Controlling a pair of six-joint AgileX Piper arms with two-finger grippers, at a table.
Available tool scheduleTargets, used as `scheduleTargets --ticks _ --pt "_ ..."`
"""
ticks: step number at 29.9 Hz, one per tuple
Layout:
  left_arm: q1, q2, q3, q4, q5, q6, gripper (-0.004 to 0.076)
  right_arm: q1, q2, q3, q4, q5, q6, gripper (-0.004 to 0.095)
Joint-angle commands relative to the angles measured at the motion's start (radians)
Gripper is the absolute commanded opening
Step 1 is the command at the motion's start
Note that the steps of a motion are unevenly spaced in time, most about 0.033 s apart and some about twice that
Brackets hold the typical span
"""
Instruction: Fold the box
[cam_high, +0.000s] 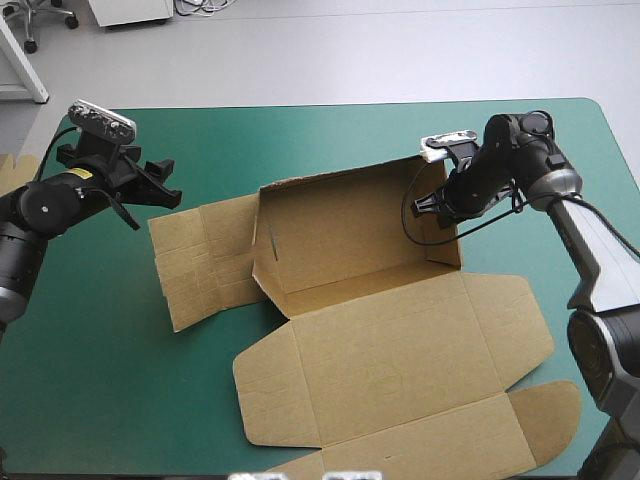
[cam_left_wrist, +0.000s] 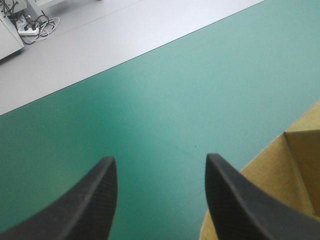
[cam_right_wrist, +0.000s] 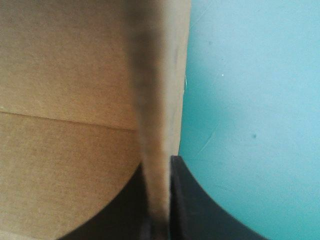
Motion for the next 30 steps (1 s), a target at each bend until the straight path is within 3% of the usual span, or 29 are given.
scheduleTargets --ticks 1,3,5,11,13,23,27,30 --pt "0.003 -0.029 -0.034 -0.031 -0.053 -0.005 0.0382 -0.004 -0.023 -0.044 0.026 0.015 0.007 -0.0012" --pt "0.003 -0.029 -0.034 -0.031 -0.053 -0.005 0.0382 -0.004 -0.01 -0.047 0.024 0.013 -0.022 0.0007" --pt "0.003 -0.029 -0.034 -0.031 -0.053 -0.005 0.0376 -0.004 -0.003 -0.047 0.024 0.001 -0.034 0.0096" --pt "0.003 -0.029 -0.034 -0.031 -0.053 -0.005 0.0372 -0.004 -0.018 -0.066 0.032 -0.083 -0.048 0.0579" --pt "0.003 -0.029 -0.034 -0.031 -0.053 -0.005 0.0369 -0.004 -0.022 -0.086 0.032 -0.093 -0.026 0.0637" --pt "0.003 -0.029 -0.034 -0.034 -0.048 -0.005 0.0369 -0.004 -0.162 -0.125 0.032 -0.103 -0.014 0.0574" --pt "0.003 -0.029 -0.034 -0.034 -0.046 -0.008 0.0369 0.0 -0.235 -0.121 0.086 -0.111 -0.012 0.0561" --pt "0.003 -0.029 -0.034 -0.034 -0.041 -0.008 0.0369 0.039 -0.276 -0.064 0.037 -0.155 0.022 0.056"
